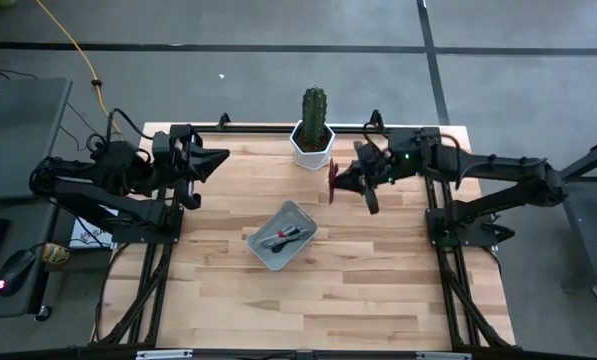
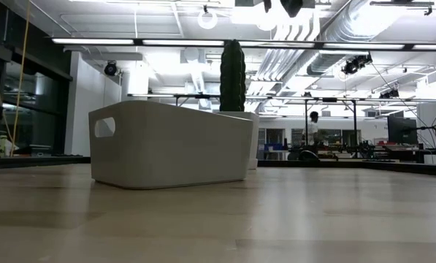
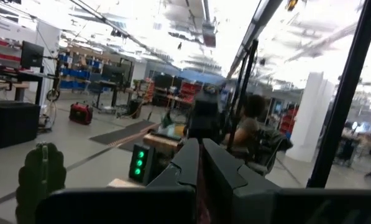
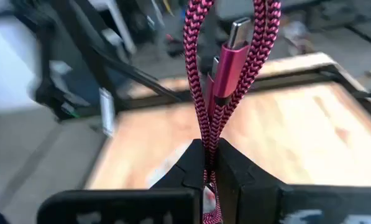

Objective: Pick and place USB-C Cables
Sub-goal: Put the pink and black charger cable into the gray bin

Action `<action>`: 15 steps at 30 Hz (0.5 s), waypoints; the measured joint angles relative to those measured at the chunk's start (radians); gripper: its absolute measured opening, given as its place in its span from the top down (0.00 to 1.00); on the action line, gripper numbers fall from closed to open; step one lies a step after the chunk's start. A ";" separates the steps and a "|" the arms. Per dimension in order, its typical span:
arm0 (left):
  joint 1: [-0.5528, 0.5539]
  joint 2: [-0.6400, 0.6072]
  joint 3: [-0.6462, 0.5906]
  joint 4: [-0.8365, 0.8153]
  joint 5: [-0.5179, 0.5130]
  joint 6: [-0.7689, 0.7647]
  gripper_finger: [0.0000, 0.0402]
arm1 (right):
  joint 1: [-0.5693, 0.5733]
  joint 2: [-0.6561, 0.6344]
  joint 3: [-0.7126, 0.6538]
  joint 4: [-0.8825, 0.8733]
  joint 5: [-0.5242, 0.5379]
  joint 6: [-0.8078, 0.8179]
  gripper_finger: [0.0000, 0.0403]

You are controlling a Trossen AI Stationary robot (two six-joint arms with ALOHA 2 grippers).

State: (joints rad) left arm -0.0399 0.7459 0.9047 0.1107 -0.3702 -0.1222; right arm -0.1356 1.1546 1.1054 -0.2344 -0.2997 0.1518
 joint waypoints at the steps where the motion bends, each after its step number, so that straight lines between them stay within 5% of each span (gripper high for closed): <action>1: 0.000 0.001 0.000 -0.013 0.000 0.002 1.00 | -0.008 0.004 0.034 -0.062 0.016 -0.027 0.99; 15: 0.000 0.004 0.000 -0.046 -0.004 0.051 1.00 | -0.035 0.024 0.107 -0.161 0.030 -0.134 0.99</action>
State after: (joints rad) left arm -0.0402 0.7498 0.9047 0.0643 -0.3740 -0.0717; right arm -0.1707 1.1790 1.2125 -0.3955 -0.2698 0.0180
